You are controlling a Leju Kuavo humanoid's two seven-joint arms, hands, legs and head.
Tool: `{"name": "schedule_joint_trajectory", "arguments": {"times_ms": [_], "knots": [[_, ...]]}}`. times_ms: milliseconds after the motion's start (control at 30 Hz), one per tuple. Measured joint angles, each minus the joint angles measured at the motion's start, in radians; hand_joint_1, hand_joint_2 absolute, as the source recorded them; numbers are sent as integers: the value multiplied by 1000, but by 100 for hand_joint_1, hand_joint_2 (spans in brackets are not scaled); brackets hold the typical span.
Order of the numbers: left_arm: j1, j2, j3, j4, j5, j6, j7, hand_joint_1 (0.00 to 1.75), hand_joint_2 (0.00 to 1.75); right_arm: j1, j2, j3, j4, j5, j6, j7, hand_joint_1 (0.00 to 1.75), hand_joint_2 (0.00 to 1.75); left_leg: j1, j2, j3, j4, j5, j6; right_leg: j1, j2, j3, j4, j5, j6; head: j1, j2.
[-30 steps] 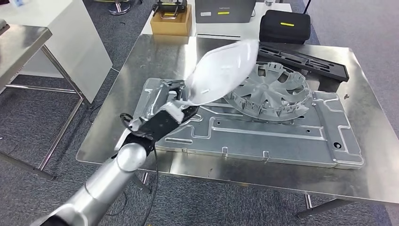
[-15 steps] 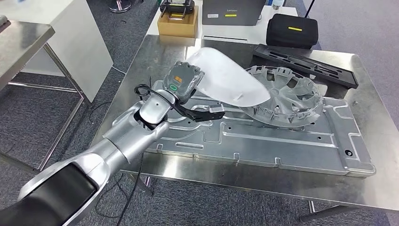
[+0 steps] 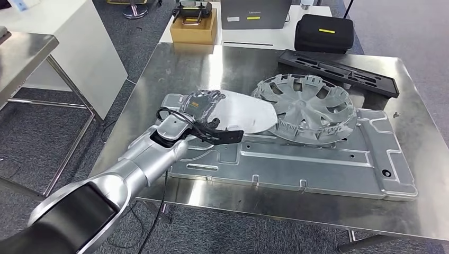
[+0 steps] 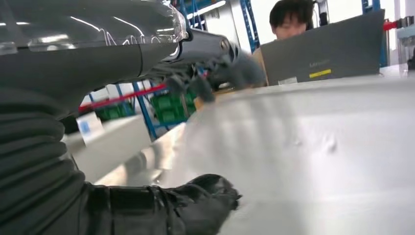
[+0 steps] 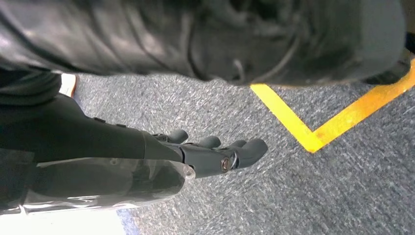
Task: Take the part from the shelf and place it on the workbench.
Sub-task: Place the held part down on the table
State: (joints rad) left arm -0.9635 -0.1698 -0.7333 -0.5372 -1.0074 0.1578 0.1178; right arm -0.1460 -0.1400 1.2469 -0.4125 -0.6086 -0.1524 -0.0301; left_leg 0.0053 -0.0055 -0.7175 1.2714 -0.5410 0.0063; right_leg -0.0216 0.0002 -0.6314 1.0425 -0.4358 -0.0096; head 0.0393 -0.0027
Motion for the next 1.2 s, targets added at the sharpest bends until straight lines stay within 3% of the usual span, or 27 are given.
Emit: {"name": "schedule_joint_trajectory", "arguments": {"times_ms": [67,133,200,267,333,400,433,467,500,600,633,700,767,833,900,933,967,1000,1033,1100,1167,1200], "knots": [[0,-2,18,1,13,13,-13,0,0,4,0,-10,0,12,1,0,0,0,2,1,54,-122,66,4,0,0,3,2,-3,4,0,0],[1,-4,33,-3,25,34,-26,0,0,7,0,-20,0,25,2,0,0,0,-1,1,97,-213,96,9,2,0,3,5,-4,14,0,0],[6,-5,43,-14,40,56,-41,0,0,10,0,-29,0,38,2,1,0,0,-5,-1,104,-230,98,15,3,0,2,4,0,25,1,0],[14,-6,50,-32,60,70,-58,0,0,14,-1,-39,0,49,1,3,0,0,-3,0,104,-239,109,28,0,0,0,10,-10,35,1,0],[28,-7,60,-63,100,76,-82,0,0,18,-1,-51,0,65,0,6,0,0,-2,2,103,-249,119,42,-2,0,-21,69,-64,41,2,0],[53,-7,70,-105,150,78,-103,0,0,24,-1,-62,-1,85,-1,10,0,0,-5,2,96,-249,125,49,-2,0,-61,188,-138,44,2,0],[70,-6,73,-129,172,79,-111,0,0,28,-2,-69,-2,94,-2,14,0,0,-8,3,92,-249,127,51,-2,0,-75,238,-160,46,2,0],[88,-6,75,-154,192,79,-117,0,0,31,-2,-76,-2,102,-3,17,0,0,-9,2,88,-248,131,51,-2,0,-76,260,-163,46,2,0],[105,-4,76,-182,210,79,-124,0,0,35,-2,-84,-3,110,-4,19,0,0,-11,2,83,-247,134,51,-2,0,-58,246,-150,46,2,0],[147,5,78,-287,258,80,-133,0,0,42,-9,-104,-10,131,-8,24,0,0,-12,-1,70,-241,144,42,1,2,57,65,-84,39,1,0],[159,9,78,-325,275,82,-133,0,0,44,-11,-111,-15,137,-12,26,0,0,-12,-1,68,-239,147,37,3,3,80,23,-74,36,1,0],[187,21,81,-404,312,86,-136,0,0,49,-16,-124,-25,145,-19,29,0,0,-13,-2,64,-240,157,25,11,6,87,1,-66,27,1,0],[223,39,86,-477,346,90,-144,0,0,56,-20,-136,-36,152,-24,30,0,0,-13,-2,58,-236,156,13,7,4,79,-7,-55,14,1,0],[262,64,89,-549,380,95,-152,0,0,67,-25,-147,-49,159,-29,31,0,0,-11,-2,38,-184,96,2,3,0,64,-13,-36,-1,-1,0],[304,88,92,-614,418,100,-161,0,0,80,-32,-160,-61,163,-37,32,0,0,-8,0,6,-67,-1,-6,5,-4,42,-13,-19,-9,-2,0],[328,99,95,-644,446,100,-168,0,0,87,-35,-166,-67,163,-41,33,0,0,-6,0,-4,-9,-33,-8,7,-5,29,-12,-10,-10,-2,0],[355,109,98,-673,481,97,-177,0,0,93,-38,-172,-72,163,-47,33,0,0,-5,0,-3,27,-43,-10,8,-6,17,-12,-1,-11,-2,0],[387,118,104,-704,522,92,-188,0,0,100,-41,-178,-78,163,-53,34,0,0,-5,0,13,32,-34,-10,8,-7,5,-11,7,-11,-2,0],[423,128,109,-737,562,86,-199,0,0,108,-43,-184,-85,161,-61,34,0,0,-4,0,47,2,-11,-8,9,-7,-7,-10,16,-10,-2,0],[501,150,116,-815,626,81,-222,0,0,127,-48,-196,-104,156,-79,35,0,0,-7,1,155,-134,19,-2,9,-6,-24,-7,30,-5,-2,0],[583,172,120,-891,666,85,-239,0,0,149,-55,-205,-126,146,-96,37,0,0,-11,2,234,-249,12,7,9,-7,-29,-7,43,4,-2,0],[625,184,124,-922,681,87,-243,0,0,160,-59,-209,-136,139,-105,39,0,0,-15,3,247,-273,7,12,8,-8,-28,-9,50,11,-2,0]]}}
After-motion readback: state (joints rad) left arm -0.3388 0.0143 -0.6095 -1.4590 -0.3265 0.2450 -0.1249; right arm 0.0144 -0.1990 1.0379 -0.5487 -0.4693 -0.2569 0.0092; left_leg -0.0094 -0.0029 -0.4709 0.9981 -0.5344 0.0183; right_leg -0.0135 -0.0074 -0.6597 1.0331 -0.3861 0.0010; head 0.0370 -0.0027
